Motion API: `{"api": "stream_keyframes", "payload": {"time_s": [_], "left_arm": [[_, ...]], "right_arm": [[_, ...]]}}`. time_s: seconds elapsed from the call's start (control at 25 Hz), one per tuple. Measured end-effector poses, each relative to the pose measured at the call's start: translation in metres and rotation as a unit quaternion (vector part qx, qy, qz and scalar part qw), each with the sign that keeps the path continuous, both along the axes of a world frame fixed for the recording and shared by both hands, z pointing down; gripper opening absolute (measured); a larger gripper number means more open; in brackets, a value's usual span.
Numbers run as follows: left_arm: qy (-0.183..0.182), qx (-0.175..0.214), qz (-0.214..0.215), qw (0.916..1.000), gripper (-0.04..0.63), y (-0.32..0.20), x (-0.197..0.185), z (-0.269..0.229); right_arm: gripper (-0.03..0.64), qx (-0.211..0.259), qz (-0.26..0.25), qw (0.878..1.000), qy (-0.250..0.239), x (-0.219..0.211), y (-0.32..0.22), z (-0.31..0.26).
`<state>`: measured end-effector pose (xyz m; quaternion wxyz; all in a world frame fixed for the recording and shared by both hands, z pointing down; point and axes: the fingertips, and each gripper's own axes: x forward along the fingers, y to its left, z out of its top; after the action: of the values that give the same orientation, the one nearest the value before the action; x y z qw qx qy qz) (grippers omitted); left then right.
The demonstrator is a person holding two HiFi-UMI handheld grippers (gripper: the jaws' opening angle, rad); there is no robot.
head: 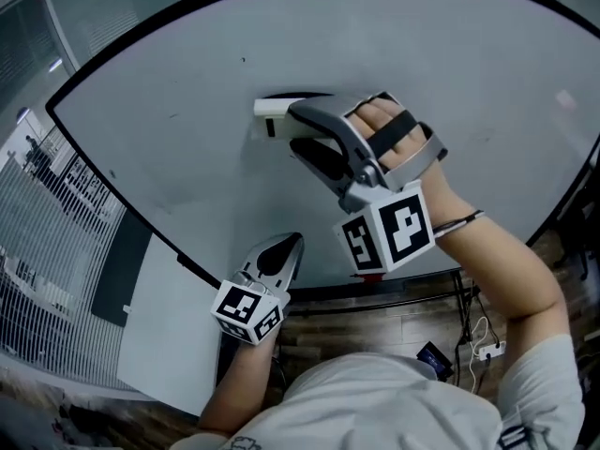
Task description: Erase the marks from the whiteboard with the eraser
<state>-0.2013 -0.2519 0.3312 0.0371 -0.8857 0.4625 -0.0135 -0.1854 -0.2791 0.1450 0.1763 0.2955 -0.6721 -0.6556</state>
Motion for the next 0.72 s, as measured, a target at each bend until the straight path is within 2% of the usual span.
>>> {"api": "stream_keyframes", "payload": {"time_s": [0.48,0.6,0.72], "left_arm": [[0.014,-0.018,0.006,0.9997,0.008,-0.005,-0.04,0.022],[0.023,-0.021,0.008,0.9995,0.008,-0.005,-0.048,0.025],[0.022,-0.023,0.011,0.9994,0.008,-0.006,-0.055,0.027]], "right_arm": [[0.238,-0.099,0.001,0.99,0.099,-0.042,0.004,0.175],[0.238,-0.116,0.0,0.987,0.112,-0.044,0.004,0.196],[0.238,-0.127,-0.005,0.986,0.112,-0.049,0.005,0.191]]}}
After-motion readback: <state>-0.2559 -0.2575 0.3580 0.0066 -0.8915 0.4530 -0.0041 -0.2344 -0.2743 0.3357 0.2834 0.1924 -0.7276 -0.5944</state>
